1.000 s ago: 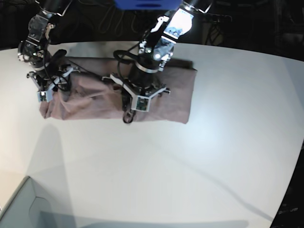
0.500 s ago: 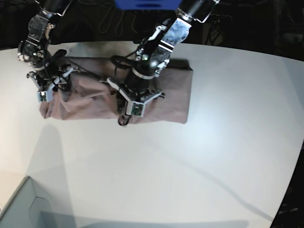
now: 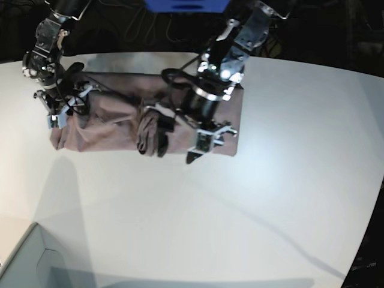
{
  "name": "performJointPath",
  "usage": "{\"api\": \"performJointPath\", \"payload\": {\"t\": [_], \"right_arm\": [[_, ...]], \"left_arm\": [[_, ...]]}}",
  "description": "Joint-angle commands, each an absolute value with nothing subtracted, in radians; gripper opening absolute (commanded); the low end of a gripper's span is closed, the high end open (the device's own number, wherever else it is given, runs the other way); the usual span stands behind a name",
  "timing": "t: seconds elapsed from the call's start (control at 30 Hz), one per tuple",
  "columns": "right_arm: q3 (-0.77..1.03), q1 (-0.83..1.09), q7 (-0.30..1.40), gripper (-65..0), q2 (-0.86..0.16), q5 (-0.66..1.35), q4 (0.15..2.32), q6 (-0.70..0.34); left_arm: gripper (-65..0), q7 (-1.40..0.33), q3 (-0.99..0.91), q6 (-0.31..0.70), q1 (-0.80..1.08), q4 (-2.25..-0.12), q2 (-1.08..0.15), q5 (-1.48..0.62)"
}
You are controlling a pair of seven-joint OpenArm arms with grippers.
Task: Layout the t-shirt on the table in an organized manner, then fold the t-shirt properly
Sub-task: 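Carry the left gripper's shirt end toward the right gripper, folding it, then release the folded end and raise the left gripper away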
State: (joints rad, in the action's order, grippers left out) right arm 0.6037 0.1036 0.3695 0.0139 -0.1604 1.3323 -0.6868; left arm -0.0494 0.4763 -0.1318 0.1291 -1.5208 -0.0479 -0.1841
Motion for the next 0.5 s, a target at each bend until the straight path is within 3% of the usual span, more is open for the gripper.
{"api": "performJointPath", "payload": {"t": [0.0,0.17,0.47], "right_arm": [[0.604,0.097,0.363,-40.2,0.007,-0.156,1.345,-0.698],[0.604,0.097,0.363,-40.2,0.007,-0.156,1.345,-0.698],[0.604,0.097,0.363,-40.2,0.007,-0.156,1.345,-0.698]], "left_arm": [[-32.1,-0.022,0.478,-0.133,0.139,-1.552,-0.056,-0.180],[-41.2,-0.022,0.478,-0.133,0.177,-1.535,-0.159,-0.248],[-49.8,-0.090,0.593,-0.124,0.073,-1.399,-0.199,-0.562]]}}
